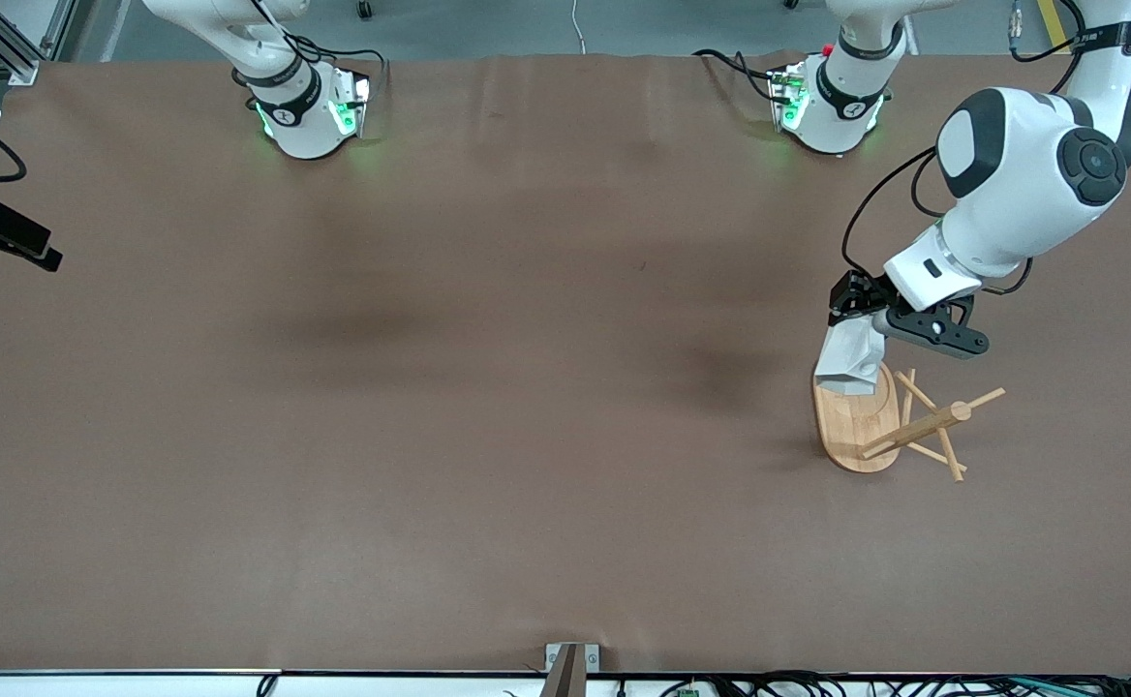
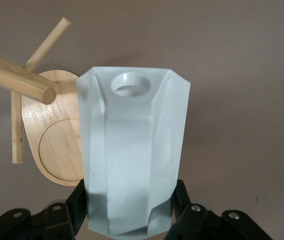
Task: Hang cup on rack
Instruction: 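Lower the cup with the left gripper, aligning its handle hole with a peg, then slide the cup onto the rack peg with the left gripper, then open the left gripper and raise it away from the rack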
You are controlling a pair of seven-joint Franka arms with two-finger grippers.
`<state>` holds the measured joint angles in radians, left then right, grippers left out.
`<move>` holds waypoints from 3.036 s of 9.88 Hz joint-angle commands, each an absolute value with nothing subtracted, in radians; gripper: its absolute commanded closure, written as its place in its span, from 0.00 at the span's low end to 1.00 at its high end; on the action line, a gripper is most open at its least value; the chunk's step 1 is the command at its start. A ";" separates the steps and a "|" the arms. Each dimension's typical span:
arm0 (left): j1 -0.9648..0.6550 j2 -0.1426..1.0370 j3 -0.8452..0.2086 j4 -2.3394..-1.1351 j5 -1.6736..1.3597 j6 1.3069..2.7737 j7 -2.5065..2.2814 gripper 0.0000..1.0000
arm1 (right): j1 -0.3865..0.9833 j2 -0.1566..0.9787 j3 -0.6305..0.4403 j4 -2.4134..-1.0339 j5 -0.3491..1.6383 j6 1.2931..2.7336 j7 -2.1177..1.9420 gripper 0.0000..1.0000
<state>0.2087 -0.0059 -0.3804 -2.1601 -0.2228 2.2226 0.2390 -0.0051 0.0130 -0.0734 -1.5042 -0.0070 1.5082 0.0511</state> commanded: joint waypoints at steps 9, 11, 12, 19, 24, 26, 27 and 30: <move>0.206 0.037 -0.339 -2.146 -0.244 2.246 0.400 0.79 | -0.014 0.002 -0.071 -1.509 0.008 1.505 -0.018 0.00; 0.204 0.057 -0.322 -2.135 -0.284 2.244 0.442 0.79 | -0.014 0.002 -0.069 -1.509 0.009 1.505 -0.018 0.00; 0.204 0.063 -0.316 -2.128 -0.291 2.244 0.458 0.79 | -0.014 0.002 -0.069 -1.508 0.008 1.505 -0.020 0.00; 0.204 0.116 -0.265 -2.080 -0.293 2.244 0.514 0.79 | -0.037 0.002 -0.058 -1.508 0.014 1.505 -0.017 0.00; 0.206 0.166 -0.253 -2.033 -0.293 2.249 0.520 0.08 | -0.048 0.003 -0.060 -1.509 0.014 1.503 -0.020 0.00; 0.204 0.157 -0.253 -2.033 -0.293 2.246 0.505 0.00 | -0.048 0.005 -0.061 -1.512 0.014 1.503 -0.020 0.00; 0.206 0.144 -0.253 -2.033 -0.293 2.241 0.482 0.00 | -0.049 0.005 -0.063 -1.513 0.014 1.502 -0.021 0.00; 0.172 0.054 -0.253 -2.033 -0.276 2.174 0.298 0.00 | -0.049 0.005 -0.064 -1.514 0.014 1.502 -0.021 0.00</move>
